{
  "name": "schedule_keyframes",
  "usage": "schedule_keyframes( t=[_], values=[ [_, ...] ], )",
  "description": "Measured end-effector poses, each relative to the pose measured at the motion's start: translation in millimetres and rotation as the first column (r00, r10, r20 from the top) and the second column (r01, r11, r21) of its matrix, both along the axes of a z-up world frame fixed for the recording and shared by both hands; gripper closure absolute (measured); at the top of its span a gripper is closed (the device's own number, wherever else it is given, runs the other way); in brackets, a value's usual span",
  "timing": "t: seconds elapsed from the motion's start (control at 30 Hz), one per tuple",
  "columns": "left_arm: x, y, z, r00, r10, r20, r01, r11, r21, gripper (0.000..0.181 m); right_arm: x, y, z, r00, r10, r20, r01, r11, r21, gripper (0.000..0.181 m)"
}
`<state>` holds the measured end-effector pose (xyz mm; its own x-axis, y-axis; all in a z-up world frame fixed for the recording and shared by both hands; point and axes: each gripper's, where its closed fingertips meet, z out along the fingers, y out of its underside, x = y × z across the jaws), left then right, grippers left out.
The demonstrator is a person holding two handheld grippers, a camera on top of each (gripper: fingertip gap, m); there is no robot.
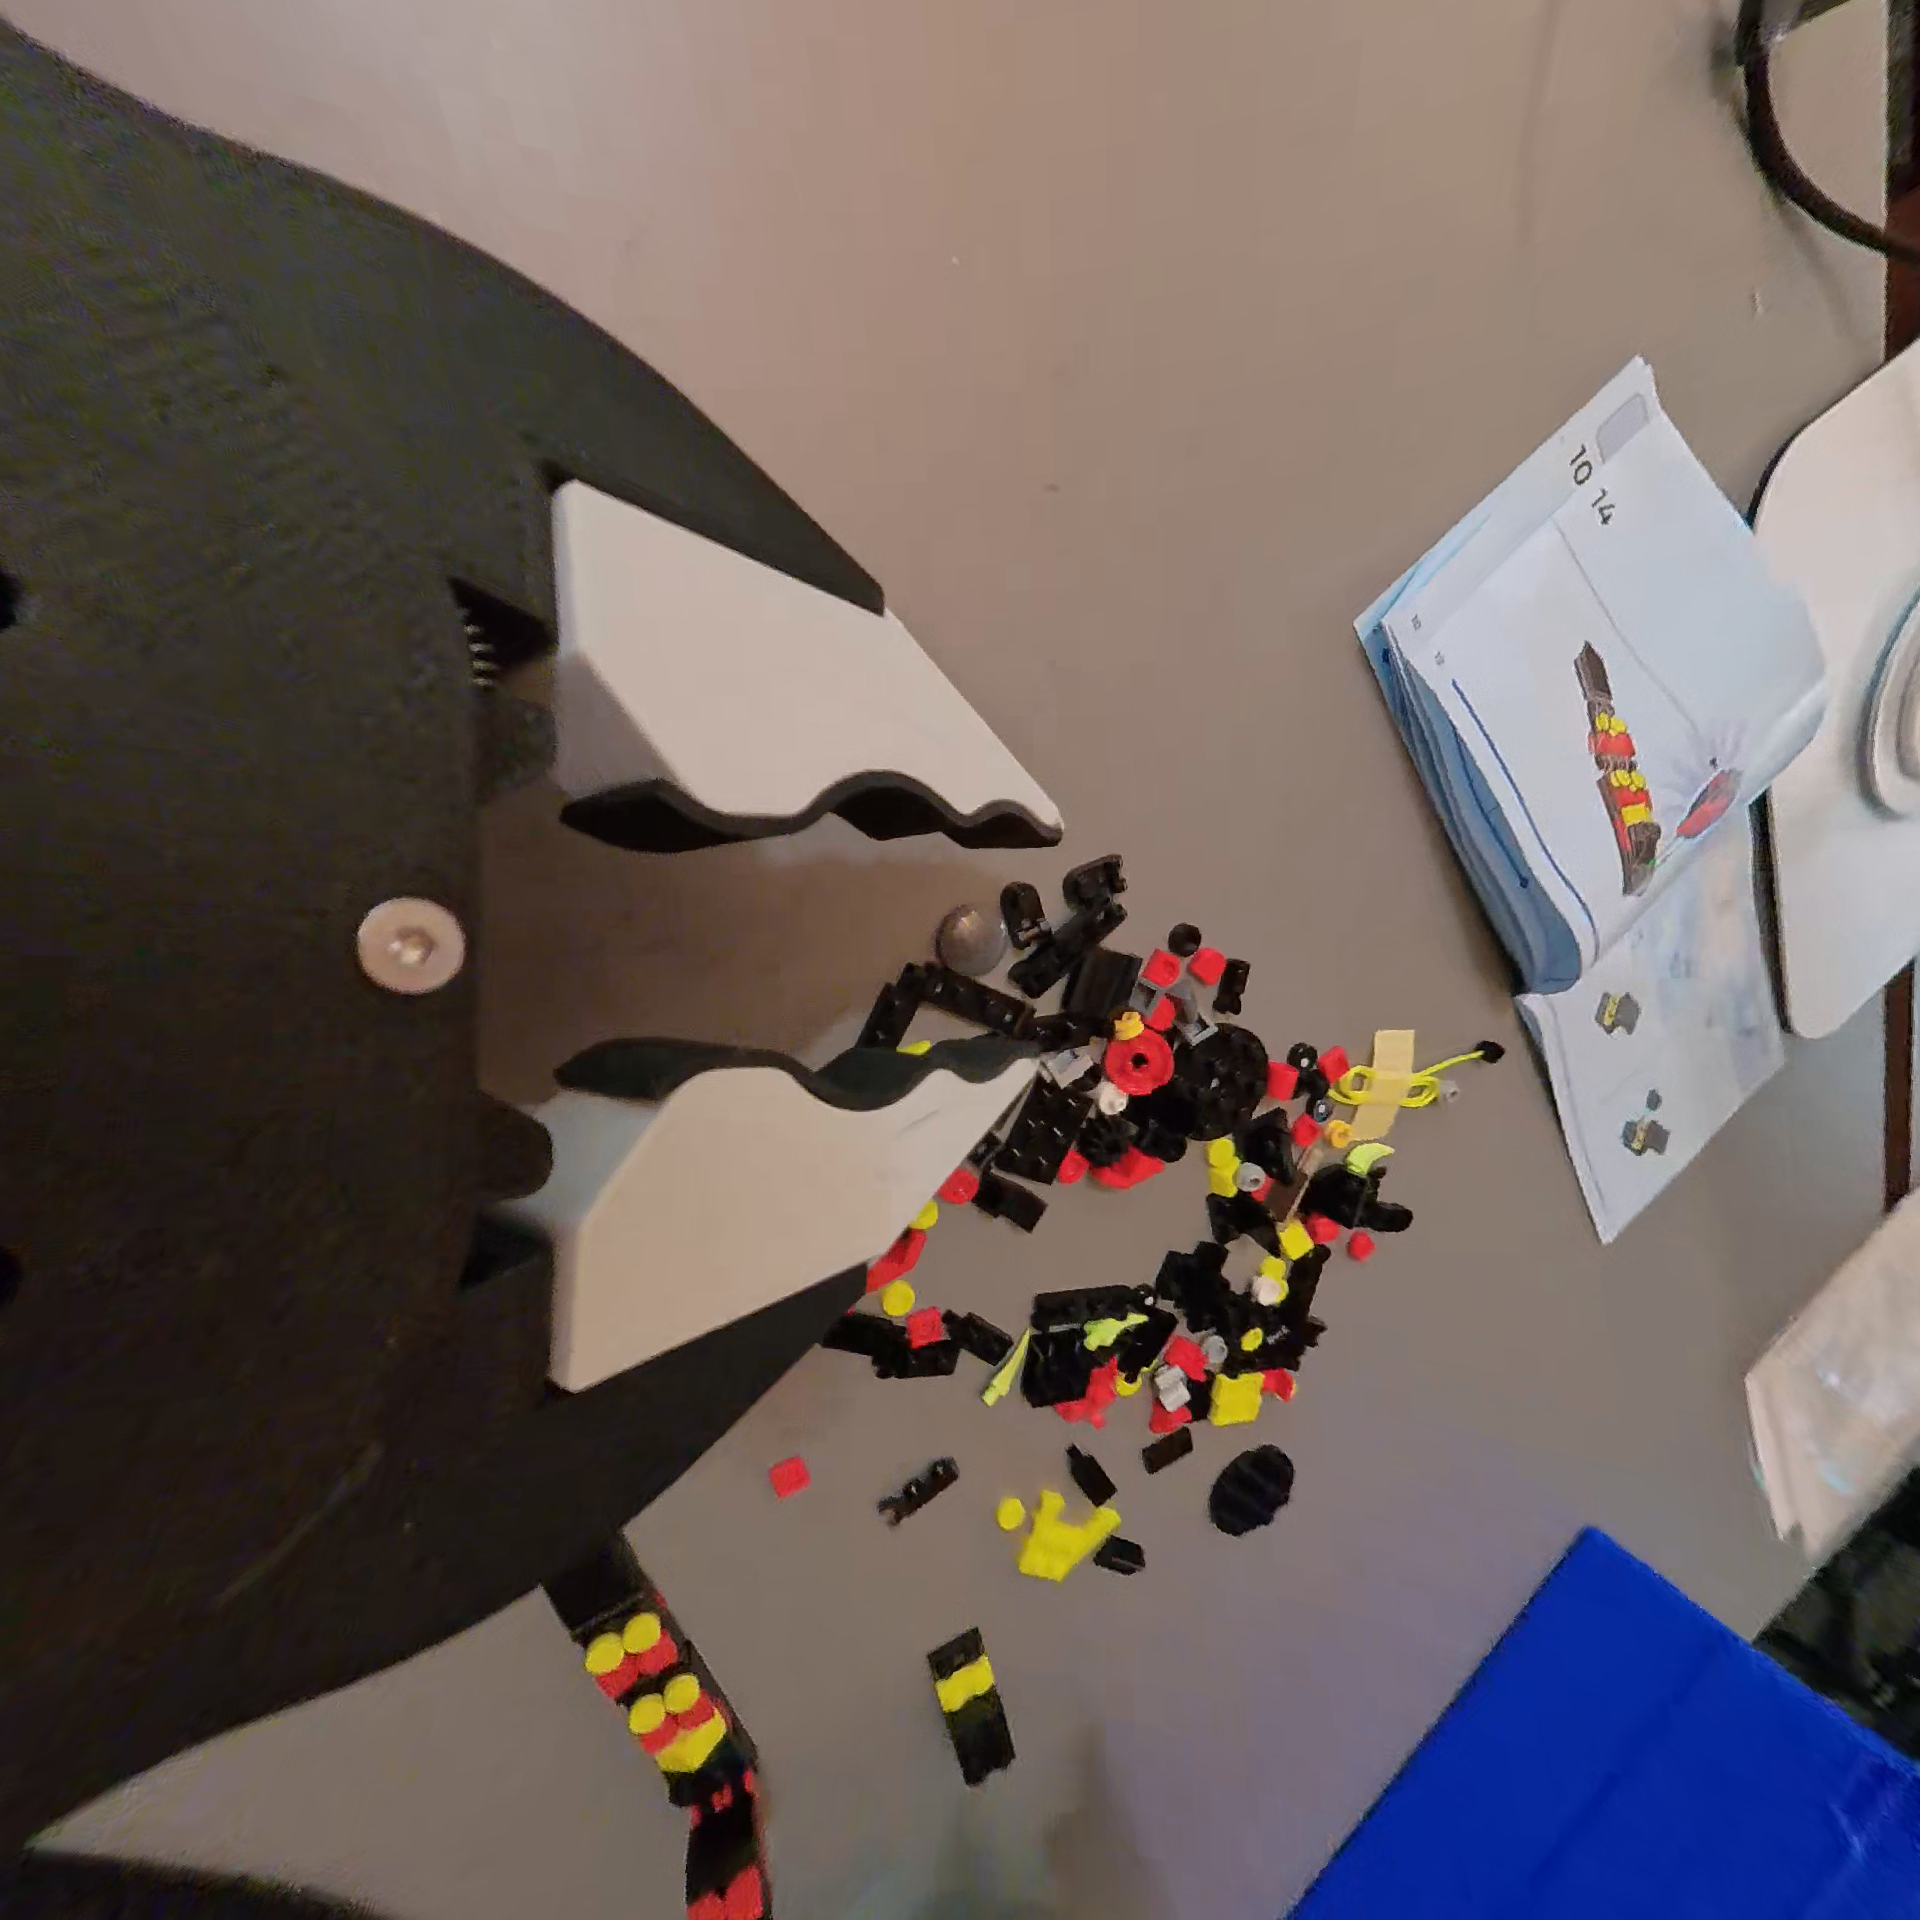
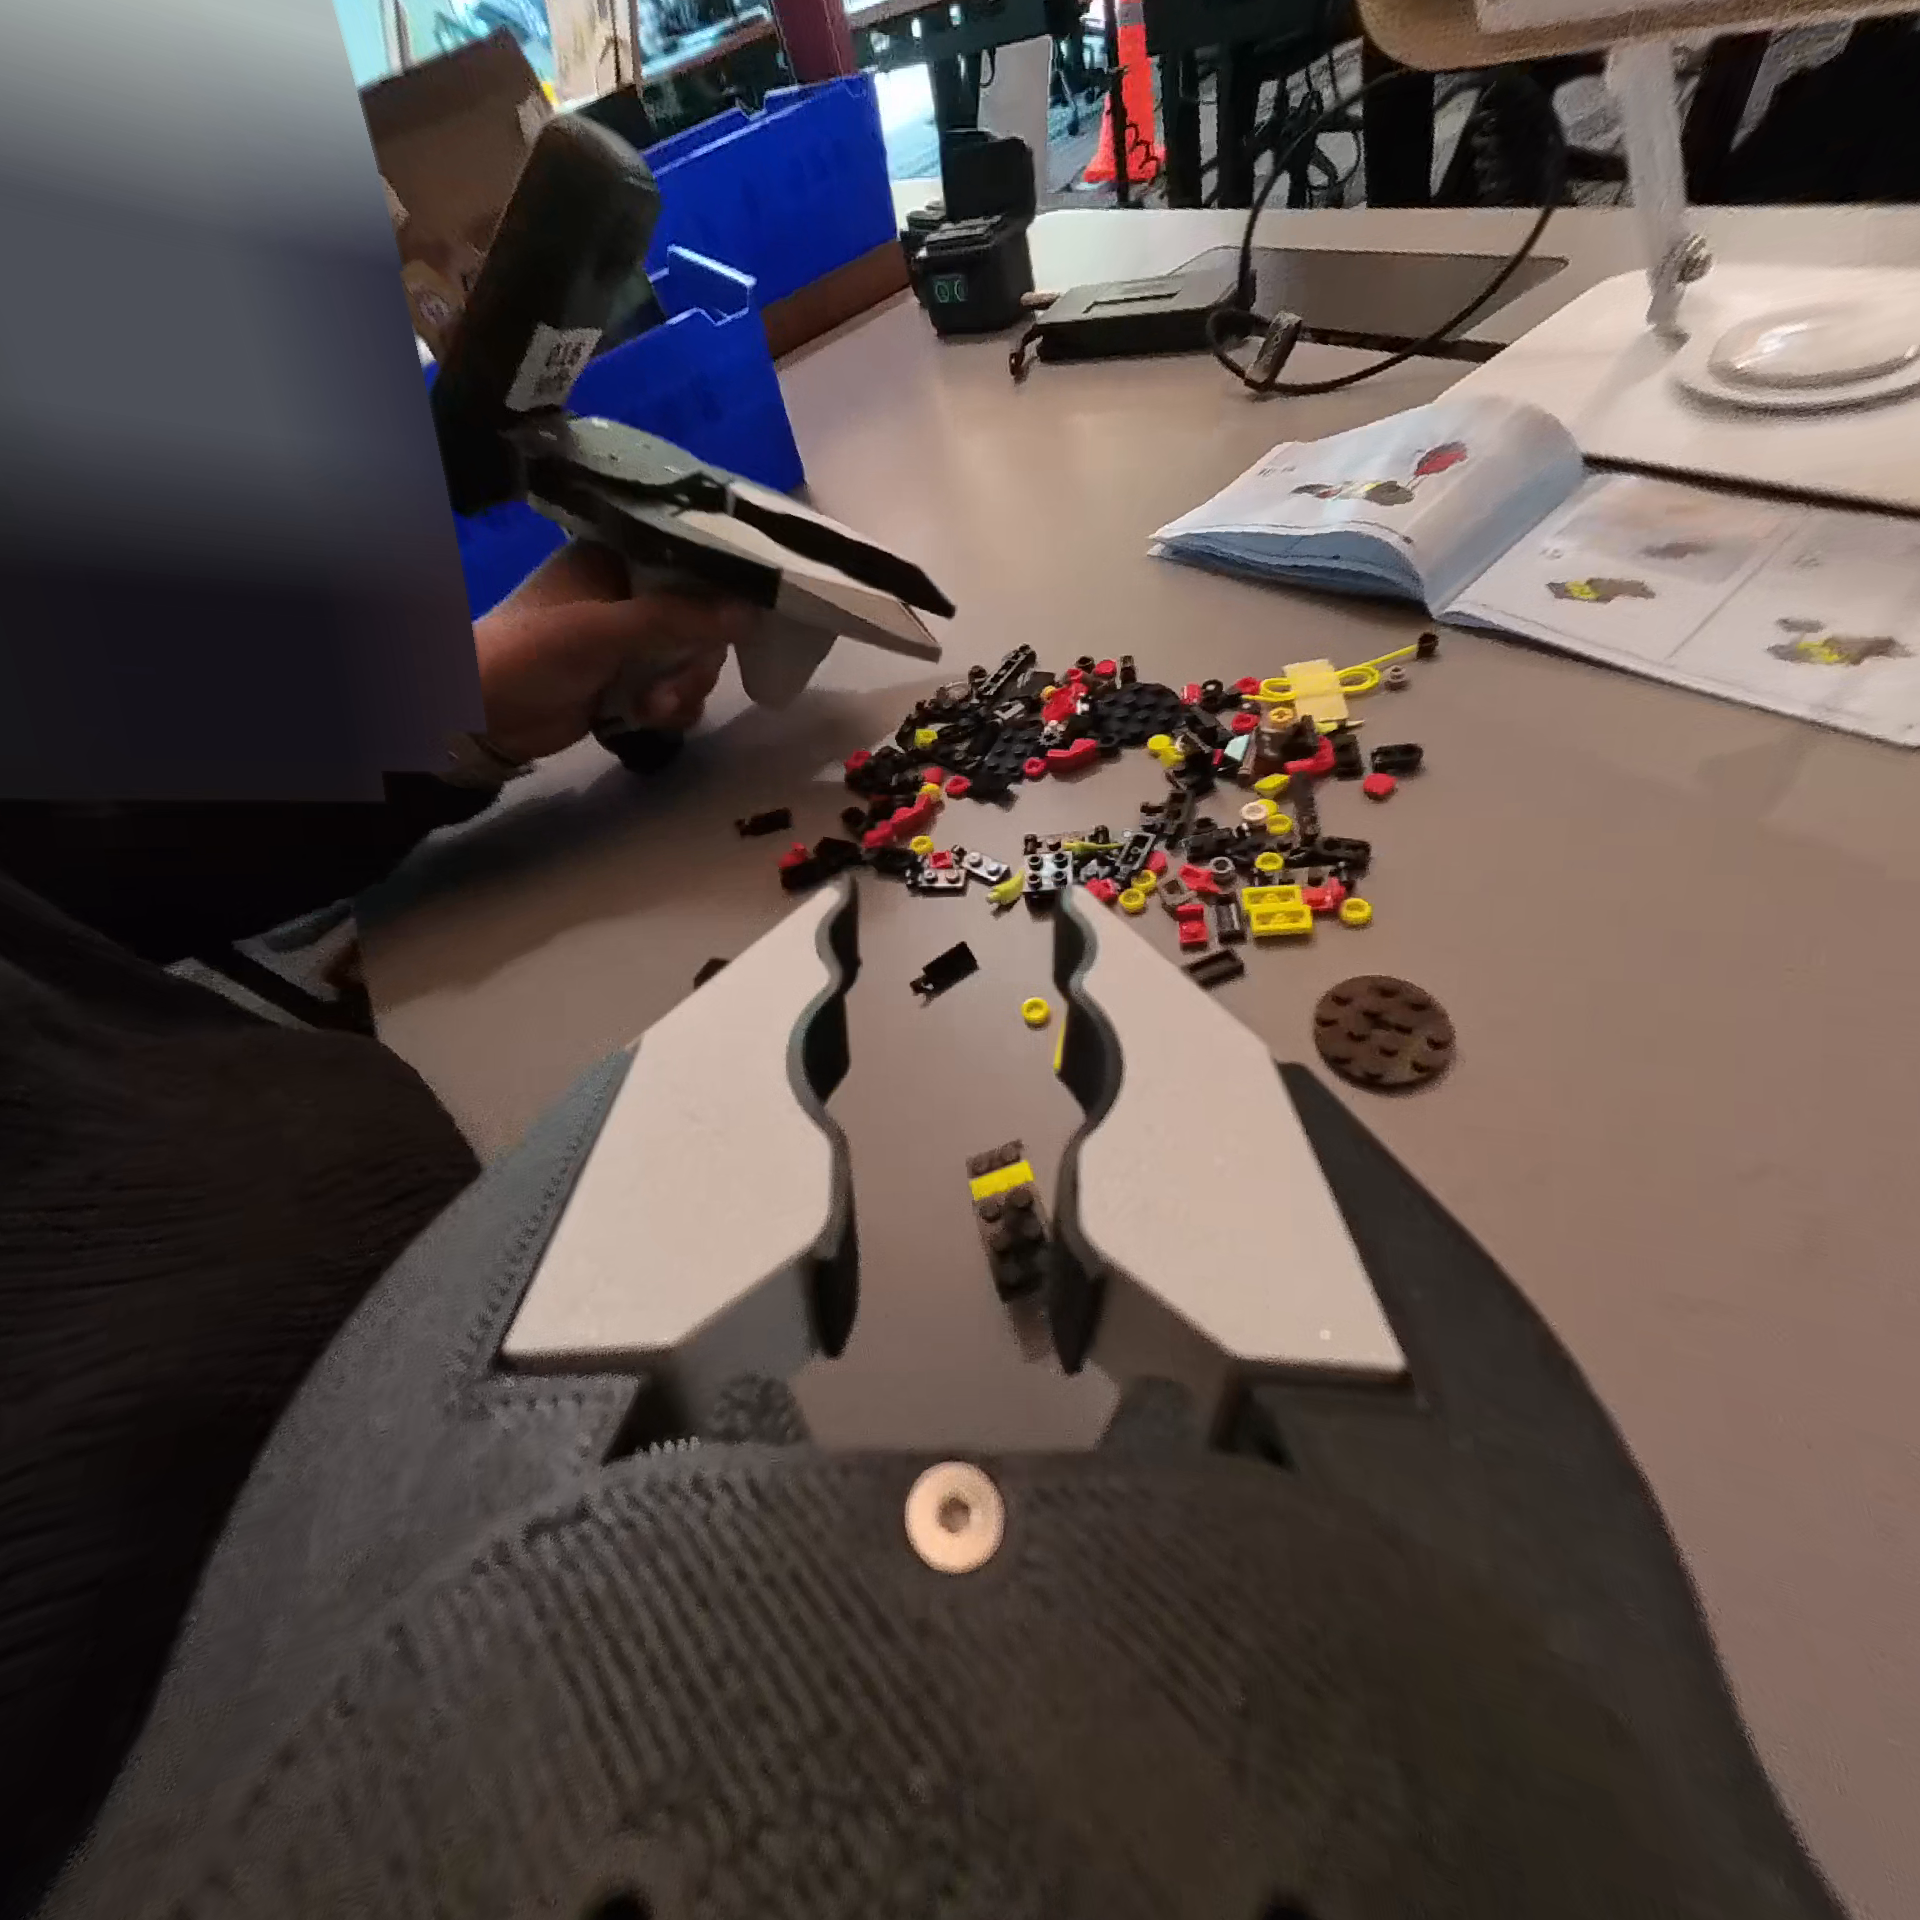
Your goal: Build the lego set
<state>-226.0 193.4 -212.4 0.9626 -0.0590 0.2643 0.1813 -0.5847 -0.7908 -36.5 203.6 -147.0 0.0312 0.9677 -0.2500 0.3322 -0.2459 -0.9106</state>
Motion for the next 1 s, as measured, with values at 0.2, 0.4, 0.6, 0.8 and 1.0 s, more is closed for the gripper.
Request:
schedule_keyframes(
  t=[0.2, 0.4, 0.6, 0.8, 1.0],
  values=[
    [-4, -1, 0, 1.000, 0.014, 0.006, -0.014, 1.000, -0.002, 0.148, -3, -11, -11, 0.998, 0.055, 0.042, -0.053, 0.997, -0.058, 0.148],
    [5, -1, -5, 0.998, -0.029, -0.058, 0.027, 0.999, -0.031, 0.155, -2, -9, -10, 0.998, 0.047, 0.030, -0.044, 0.995, -0.085, 0.148],
    [8, -2, -5, 0.997, -0.046, -0.064, 0.044, 0.998, -0.034, 0.162, -2, -9, -10, 0.998, 0.047, 0.032, -0.044, 0.996, -0.084, 0.148],
    [15, -2, -6, 0.994, -0.079, -0.075, 0.077, 0.996, -0.037, 0.167, -3, -9, -11, 0.998, 0.048, 0.036, -0.045, 0.995, -0.086, 0.148],
    [19, -2, -7, 0.992, -0.095, -0.088, 0.091, 0.995, -0.044, 0.169, -3, -10, -11, 0.998, 0.049, 0.035, -0.046, 0.995, -0.086, 0.148]
  ],
)
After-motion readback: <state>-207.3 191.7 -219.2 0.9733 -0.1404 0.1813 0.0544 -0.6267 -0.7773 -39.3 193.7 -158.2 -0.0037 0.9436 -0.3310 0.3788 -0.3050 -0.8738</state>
